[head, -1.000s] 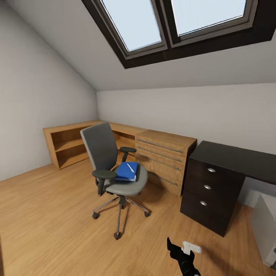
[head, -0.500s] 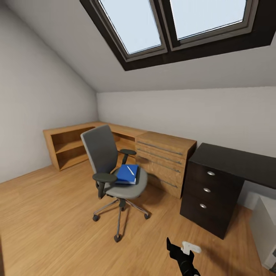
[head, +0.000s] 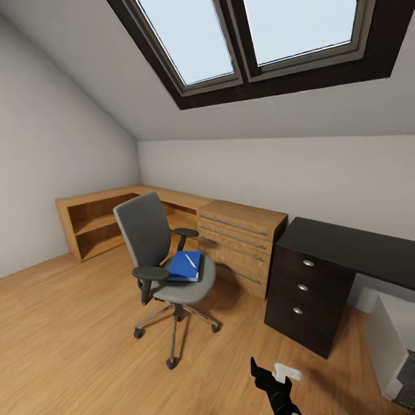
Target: In the bedroom, organize the workspace by keeping the computer under the desk, ensuring the monitor is on the desk, placing the keyboard on the desk next to the monitor, placing the mouse on the desk next to the keyboard, moving the folder from the swivel chair onto the desk next to the mouse, stacking the notebook on top of the folder with the pen on top of the notebook, and positioning the swivel chair next to the desk.
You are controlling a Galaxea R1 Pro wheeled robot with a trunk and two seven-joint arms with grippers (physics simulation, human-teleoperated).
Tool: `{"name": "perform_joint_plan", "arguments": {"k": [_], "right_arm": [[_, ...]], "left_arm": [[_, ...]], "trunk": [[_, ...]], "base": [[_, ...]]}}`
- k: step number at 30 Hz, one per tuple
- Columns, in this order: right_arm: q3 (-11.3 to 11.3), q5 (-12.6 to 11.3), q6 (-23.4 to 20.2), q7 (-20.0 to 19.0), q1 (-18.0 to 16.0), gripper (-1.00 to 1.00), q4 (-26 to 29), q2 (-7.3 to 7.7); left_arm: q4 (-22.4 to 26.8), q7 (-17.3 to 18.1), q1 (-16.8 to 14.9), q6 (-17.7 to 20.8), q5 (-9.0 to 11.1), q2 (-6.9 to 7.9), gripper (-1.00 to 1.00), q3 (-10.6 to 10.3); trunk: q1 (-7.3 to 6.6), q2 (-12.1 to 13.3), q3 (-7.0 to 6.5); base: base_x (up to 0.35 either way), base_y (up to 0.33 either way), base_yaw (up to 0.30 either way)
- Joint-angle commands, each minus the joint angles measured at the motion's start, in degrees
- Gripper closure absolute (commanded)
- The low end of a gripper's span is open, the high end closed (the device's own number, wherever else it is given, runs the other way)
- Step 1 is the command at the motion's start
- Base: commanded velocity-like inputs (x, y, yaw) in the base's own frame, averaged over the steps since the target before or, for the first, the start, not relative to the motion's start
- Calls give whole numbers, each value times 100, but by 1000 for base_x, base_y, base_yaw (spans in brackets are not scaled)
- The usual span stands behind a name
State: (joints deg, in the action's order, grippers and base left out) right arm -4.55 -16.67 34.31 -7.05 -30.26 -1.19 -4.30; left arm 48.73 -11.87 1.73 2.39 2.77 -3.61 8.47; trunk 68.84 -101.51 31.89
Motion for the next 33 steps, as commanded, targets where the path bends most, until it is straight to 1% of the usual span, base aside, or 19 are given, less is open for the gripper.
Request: {"name": "perform_joint_plan", "arguments": {"k": [1,20,23,33], "right_arm": [[-46,-38,23,-59,-6,-100,-13,-1],[-46,-22,33,-68,-6,-100,-13,-1],[-46,-26,23,-77,-6,-100,-16,-1],[-52,-21,14,-80,2,-100,-17,-1]], "left_arm": [[17,-8,3,25,30,-2,-100,6],[14,-8,3,25,30,0,-100,6],[13,-8,3,28,30,0,-100,6],[13,-16,3,25,30,0,-100,6]], "trunk": [[-23,39,-13],[-440,801,-354],[-506,921,-408],[-726,1322,-588]], "base": [[0,0,-268],[0,0,-284],[0,0,-111],[0,0,-2]]}}
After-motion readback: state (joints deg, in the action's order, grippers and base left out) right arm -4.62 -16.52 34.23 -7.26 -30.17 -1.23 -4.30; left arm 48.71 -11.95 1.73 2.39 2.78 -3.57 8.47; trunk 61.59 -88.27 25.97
